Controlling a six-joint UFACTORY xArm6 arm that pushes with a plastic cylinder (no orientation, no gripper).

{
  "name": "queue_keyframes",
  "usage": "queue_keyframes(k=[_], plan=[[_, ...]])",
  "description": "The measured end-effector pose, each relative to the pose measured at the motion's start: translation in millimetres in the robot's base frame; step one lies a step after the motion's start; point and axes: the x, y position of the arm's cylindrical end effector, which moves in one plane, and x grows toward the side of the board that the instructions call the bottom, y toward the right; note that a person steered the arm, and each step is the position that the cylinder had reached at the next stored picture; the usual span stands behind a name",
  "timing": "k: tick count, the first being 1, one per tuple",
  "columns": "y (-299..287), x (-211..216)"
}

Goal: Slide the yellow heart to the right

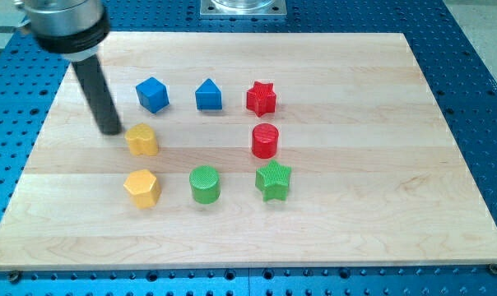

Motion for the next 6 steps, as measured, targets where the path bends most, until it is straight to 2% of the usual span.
queue_keyframes(k=[1, 2, 3, 4, 6], plan=[[-16.4, 29.2], [9.7, 29.3], [80.9, -0.9], [125.2, -15.7], [122.3, -15.7]])
